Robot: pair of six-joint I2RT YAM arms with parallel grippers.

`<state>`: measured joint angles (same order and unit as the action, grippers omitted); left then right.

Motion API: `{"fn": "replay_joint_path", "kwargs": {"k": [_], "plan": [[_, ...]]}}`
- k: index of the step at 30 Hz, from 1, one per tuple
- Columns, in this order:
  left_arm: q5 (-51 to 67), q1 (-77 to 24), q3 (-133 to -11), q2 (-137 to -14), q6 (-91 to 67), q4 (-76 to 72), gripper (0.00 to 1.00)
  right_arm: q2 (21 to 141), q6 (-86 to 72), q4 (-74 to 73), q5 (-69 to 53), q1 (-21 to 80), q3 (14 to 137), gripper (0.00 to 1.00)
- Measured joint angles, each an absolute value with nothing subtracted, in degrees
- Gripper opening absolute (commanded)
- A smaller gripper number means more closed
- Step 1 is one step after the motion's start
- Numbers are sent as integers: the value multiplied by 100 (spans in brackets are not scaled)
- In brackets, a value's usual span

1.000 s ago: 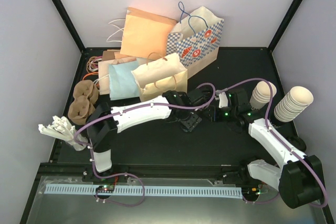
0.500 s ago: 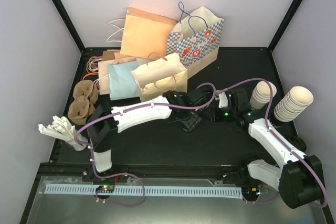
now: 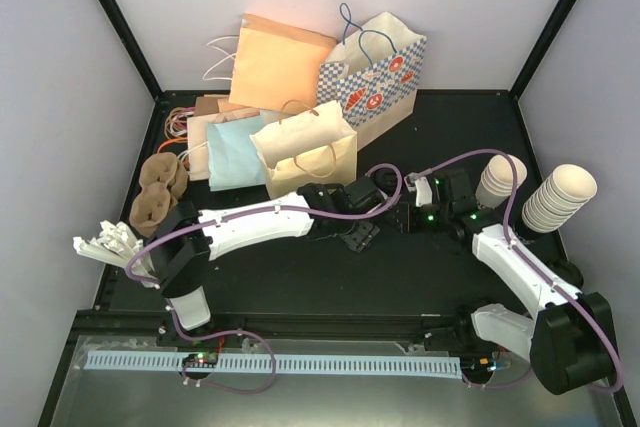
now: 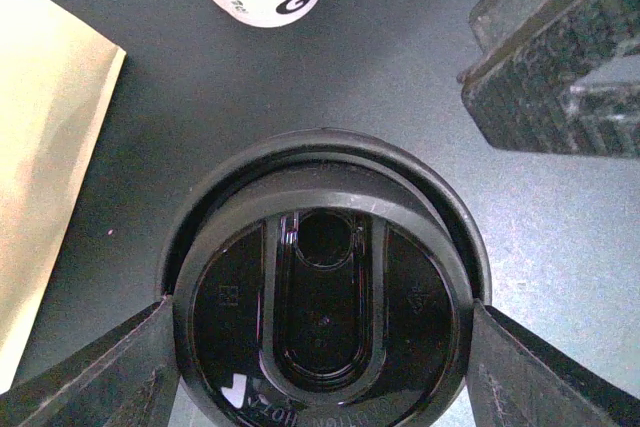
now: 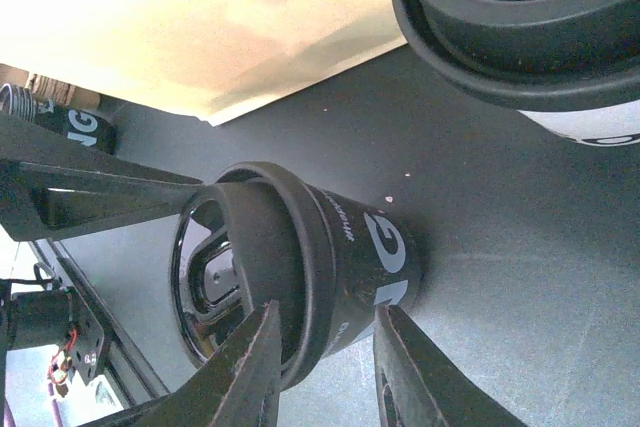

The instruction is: Pack the takeout coffee

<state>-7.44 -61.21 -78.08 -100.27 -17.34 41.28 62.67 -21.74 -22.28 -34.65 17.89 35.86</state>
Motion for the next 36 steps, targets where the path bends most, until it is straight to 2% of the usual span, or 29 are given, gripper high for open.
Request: {"fn": "replay_joint_path", "kwargs": {"k": [12, 28, 36], "plan": [[-471, -6106, -7664, -9959, -989, 3850, 57, 6222, -2255, -2231, -3677, 1787, 3538, 29], [78, -5996, -7454, -9817, 67, 3647, 58, 5951, -2615, -1885, -4265, 1726, 2755, 29], [91, -5977, -7454, -9819, 143, 3649, 58, 6080, -2718, -1533, -4344, 1699, 2617, 22]]}}
